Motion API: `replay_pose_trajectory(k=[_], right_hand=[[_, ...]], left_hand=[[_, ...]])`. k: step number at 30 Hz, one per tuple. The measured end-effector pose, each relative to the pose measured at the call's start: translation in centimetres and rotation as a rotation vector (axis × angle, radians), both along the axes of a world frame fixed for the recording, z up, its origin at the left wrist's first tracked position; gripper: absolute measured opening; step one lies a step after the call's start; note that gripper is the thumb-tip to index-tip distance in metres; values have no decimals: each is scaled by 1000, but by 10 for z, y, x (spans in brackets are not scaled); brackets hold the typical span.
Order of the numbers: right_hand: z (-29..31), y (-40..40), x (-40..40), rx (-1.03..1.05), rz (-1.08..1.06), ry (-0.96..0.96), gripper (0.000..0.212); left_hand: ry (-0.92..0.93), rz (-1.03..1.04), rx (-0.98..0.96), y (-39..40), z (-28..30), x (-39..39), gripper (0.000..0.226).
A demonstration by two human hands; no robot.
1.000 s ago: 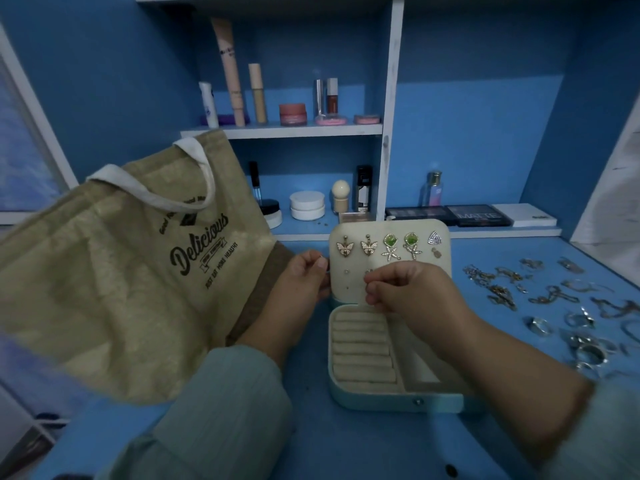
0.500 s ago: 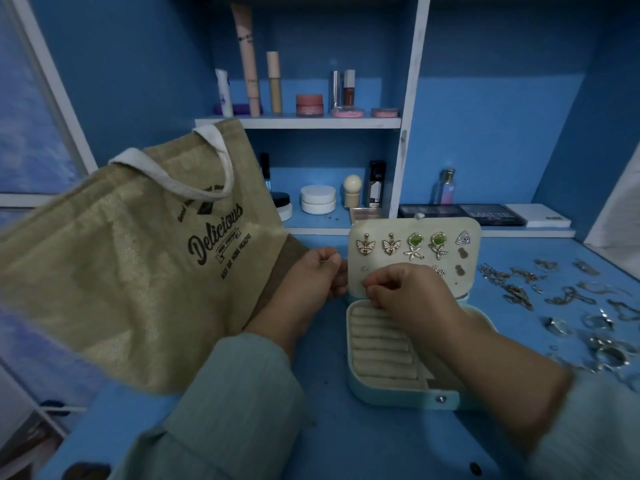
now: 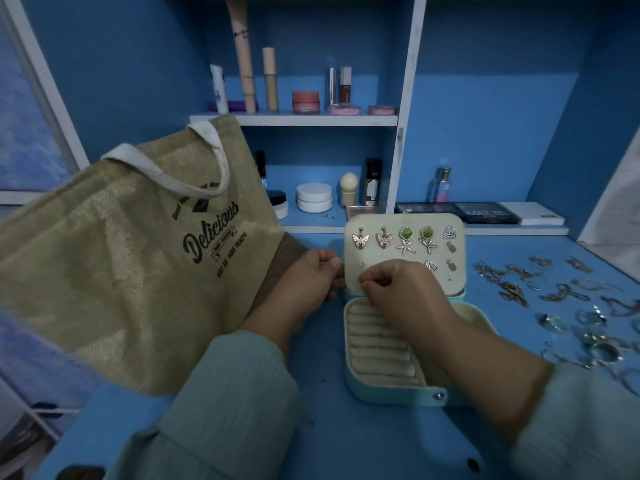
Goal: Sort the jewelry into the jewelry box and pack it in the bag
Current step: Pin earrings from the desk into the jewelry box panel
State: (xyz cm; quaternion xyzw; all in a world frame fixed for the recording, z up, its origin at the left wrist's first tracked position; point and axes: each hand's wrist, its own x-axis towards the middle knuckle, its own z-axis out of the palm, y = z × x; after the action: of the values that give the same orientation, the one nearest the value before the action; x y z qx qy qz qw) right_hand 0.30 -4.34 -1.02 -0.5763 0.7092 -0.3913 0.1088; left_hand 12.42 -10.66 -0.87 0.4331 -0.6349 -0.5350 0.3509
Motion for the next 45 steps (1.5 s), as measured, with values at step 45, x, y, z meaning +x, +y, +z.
replay_pose_trajectory(k=[45], right_hand=[[1, 8, 9, -7, -58, 168, 20]], left_hand=[[-78, -87, 1, -4, -1, 7, 16]])
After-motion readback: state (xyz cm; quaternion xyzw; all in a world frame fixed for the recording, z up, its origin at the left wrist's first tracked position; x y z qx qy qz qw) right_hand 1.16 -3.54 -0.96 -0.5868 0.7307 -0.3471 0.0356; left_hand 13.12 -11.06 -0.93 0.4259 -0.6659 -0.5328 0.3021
